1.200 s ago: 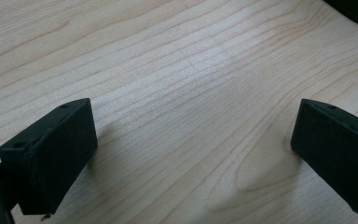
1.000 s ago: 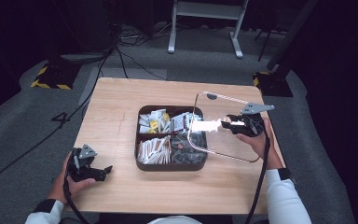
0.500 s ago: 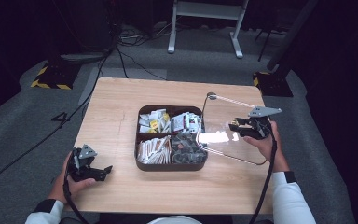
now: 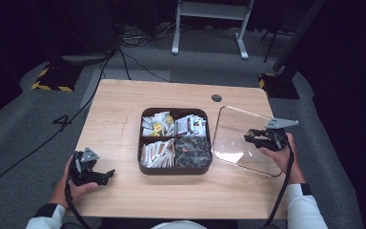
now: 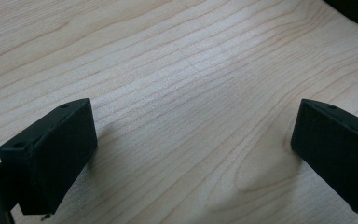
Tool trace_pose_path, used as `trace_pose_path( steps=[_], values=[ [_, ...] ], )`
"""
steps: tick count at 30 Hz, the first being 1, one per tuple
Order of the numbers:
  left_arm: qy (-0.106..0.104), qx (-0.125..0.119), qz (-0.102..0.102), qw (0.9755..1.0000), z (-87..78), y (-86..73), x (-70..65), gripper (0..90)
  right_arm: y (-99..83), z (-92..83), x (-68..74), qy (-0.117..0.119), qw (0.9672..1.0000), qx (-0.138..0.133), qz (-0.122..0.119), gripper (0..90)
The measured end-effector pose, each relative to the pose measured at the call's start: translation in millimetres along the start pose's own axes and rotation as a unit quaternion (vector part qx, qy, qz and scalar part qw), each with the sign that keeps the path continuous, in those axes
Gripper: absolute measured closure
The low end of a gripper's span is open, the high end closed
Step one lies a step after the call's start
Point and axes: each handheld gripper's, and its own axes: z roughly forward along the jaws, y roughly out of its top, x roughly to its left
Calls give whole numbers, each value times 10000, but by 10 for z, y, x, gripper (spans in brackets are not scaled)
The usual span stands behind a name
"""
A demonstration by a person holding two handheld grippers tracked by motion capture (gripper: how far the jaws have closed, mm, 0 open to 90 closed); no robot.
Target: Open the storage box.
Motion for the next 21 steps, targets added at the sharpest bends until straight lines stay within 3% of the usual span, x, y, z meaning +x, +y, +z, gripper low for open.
trace_pose_path(
  steps=[10, 21],
  values=[
    [-3, -1, 0, 10000, 0, 0, 0, 4, -207, 33, -68, -24, 9998, 208, 56, 587],
    [-1, -1, -1, 10000, 0, 0, 0, 4, -344, 248, -164, -194, 9984, 503, 157, 586]
  ],
)
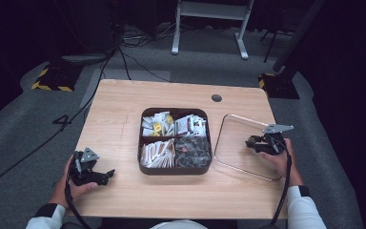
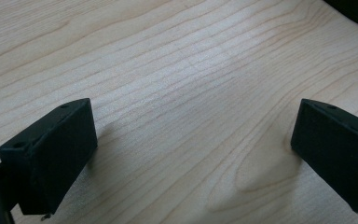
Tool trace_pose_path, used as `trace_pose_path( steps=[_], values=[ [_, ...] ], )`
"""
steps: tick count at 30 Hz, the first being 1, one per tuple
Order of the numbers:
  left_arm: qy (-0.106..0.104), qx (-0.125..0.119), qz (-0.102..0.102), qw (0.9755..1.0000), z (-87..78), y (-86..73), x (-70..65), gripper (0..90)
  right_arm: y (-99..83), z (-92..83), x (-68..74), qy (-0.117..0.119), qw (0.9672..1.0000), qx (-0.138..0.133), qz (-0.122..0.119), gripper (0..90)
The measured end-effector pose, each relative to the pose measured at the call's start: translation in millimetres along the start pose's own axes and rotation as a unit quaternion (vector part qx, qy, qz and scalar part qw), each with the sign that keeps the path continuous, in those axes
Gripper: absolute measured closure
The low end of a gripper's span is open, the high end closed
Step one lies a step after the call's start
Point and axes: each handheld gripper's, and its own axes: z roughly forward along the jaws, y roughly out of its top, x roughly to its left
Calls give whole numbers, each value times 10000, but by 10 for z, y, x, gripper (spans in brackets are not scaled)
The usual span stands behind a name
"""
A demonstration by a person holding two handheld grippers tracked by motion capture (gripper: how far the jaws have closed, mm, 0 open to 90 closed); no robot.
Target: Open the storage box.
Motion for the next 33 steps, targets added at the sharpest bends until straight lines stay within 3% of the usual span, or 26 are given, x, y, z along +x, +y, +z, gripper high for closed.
trace_pose_path(
  steps=[8, 13, 16, 20, 27, 33],
  values=[
    [0, 1, 2, 10000, 2, 2, 0, 4, -50, 150, -8, 23, 9998, 173, 56, 583],
    [-1, 3, 3, 10000, 2, 2, 0, 4, -37, 77, -36, 232, 9989, -258, 327, 543],
    [-9, 7, -2, 10000, 2, 2, 0, 4, -35, 67, -24, 184, 9993, -191, 268, 518],
    [-43, 11, 41, 10000, 1, 3, 0, 4, -7, 69, -15, 119, 9994, -147, 296, 417],
    [-64, 7, 58, 10000, -3, -3, -8, 4, 141, -39, 32, 113, 9983, -443, 357, 253],
    [-49, 7, 42, 10000, -3, -4, -12, 4, 262, -80, 157, 82, 9979, -605, 228, 269]
  ],
)
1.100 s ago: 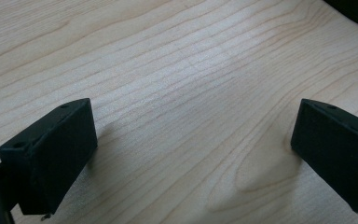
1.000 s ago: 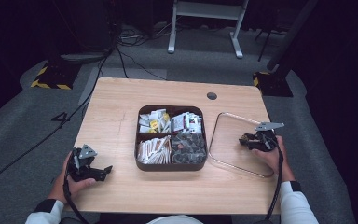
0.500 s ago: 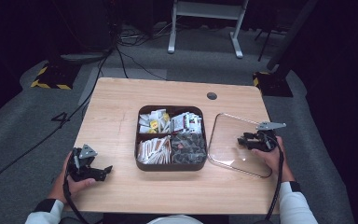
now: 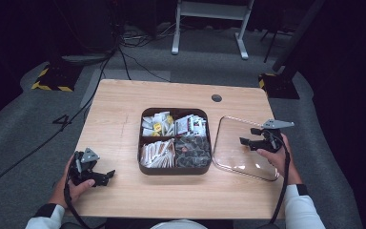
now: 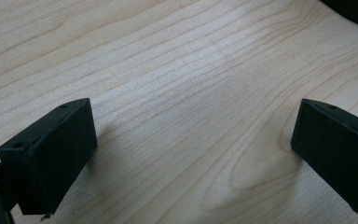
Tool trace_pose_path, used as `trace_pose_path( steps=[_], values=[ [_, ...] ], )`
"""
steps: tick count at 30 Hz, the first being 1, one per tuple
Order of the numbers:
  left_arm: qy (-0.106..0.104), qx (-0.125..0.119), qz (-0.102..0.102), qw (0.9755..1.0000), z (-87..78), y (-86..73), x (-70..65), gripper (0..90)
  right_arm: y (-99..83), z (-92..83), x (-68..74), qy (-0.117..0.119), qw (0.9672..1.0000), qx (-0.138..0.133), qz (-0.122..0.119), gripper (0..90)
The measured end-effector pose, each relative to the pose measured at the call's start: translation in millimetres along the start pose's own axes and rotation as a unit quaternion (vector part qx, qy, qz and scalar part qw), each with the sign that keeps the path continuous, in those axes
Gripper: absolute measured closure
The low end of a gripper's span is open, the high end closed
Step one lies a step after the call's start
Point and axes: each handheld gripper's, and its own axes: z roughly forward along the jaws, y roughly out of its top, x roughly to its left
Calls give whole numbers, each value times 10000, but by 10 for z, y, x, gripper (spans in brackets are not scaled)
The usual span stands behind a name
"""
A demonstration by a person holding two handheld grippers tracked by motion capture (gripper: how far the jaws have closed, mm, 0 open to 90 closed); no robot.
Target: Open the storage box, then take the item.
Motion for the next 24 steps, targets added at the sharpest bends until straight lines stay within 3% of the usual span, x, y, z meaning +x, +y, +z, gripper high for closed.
trace_pose_path(
  steps=[10, 24],
  values=[
    [-8, 10, -32, 10000, 4, 6, -1, 1, 324, 49, 209, 74, 9995, -188, -253, 304],
    [-16, 11, -14, 10000, 15, 18, 5, 1, 758, 362, 537, 305, 9970, -151, -697, 307]
  ],
)
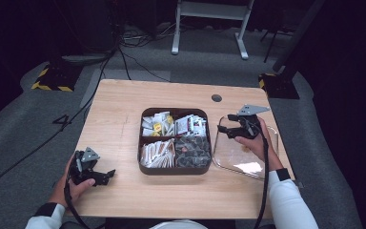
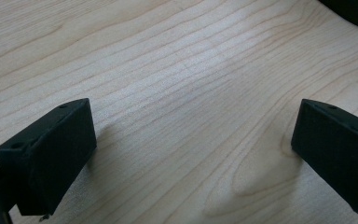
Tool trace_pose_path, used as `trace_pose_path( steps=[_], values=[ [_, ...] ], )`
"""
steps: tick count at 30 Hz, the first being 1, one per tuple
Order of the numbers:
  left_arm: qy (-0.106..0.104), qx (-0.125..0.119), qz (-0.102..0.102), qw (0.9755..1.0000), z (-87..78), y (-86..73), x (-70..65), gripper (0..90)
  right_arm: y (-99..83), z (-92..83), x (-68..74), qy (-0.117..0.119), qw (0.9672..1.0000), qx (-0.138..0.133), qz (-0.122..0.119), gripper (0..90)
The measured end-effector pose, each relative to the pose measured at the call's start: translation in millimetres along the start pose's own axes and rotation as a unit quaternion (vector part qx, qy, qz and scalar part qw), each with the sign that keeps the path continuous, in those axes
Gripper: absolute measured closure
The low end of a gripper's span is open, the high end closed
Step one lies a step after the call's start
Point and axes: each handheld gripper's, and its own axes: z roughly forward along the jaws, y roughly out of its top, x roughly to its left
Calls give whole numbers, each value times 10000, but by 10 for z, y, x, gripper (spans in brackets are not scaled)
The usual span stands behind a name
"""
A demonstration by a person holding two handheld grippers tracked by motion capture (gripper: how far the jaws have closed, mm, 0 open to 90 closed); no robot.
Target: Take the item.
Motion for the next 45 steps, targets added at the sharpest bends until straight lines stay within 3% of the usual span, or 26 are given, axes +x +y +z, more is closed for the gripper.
trace_pose_path(
  steps=[11, 19, 27, 31, 42, 45],
  values=[
    [-2, 5, 11, 10000, -1, 1, 1, 2, 277, 402, 293, 311, 9988, 247, -294, 324],
    [4, 5, 3, 10000, -1, 0, -1, 3, 401, 629, 438, 389, 9977, 378, -410, 323],
    [5, 5, 4, 10000, -1, 0, -1, 3, 448, 826, 442, 237, 9978, 463, -403, 333],
    [5, 4, 4, 10000, -1, 0, -1, 3, 462, 951, 424, 281, 9977, 575, -201, 347],
    [7, 2, 2, 10000, -1, 0, -2, 3, 442, 1240, 388, 106, 9942, 1070, -1, 334],
    [13, 2, 17, 10000, -2, 0, -1, 3, 449, 1292, 393, 205, 9931, 1152, 85, 321]
  ],
)
